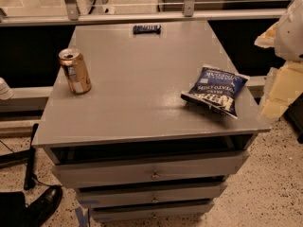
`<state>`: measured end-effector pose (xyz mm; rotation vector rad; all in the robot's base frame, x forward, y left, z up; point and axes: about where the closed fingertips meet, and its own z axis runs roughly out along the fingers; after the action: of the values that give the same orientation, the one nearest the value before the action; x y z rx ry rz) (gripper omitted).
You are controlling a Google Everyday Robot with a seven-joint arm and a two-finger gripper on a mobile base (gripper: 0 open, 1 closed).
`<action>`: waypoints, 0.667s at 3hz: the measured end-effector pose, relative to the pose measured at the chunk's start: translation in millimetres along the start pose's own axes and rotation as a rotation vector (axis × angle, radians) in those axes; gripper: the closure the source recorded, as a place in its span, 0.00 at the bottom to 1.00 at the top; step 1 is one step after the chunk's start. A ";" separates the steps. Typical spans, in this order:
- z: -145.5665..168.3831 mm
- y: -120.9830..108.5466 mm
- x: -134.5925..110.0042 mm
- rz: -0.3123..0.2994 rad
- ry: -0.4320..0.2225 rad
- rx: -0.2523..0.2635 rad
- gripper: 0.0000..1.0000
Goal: Move blue chip bag near orange can
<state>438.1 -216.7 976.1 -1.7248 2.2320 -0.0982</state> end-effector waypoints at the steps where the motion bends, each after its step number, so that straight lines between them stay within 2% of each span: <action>1: 0.0 0.0 0.0 0.000 0.000 0.000 0.00; 2: 7.5 -5.5 6.8 0.012 -0.040 0.045 0.00</action>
Offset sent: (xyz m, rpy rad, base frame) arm 0.0208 -0.0269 -0.0286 0.1110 -0.1658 -0.0382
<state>444.0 -223.6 969.0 -1.6753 2.1945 -0.1089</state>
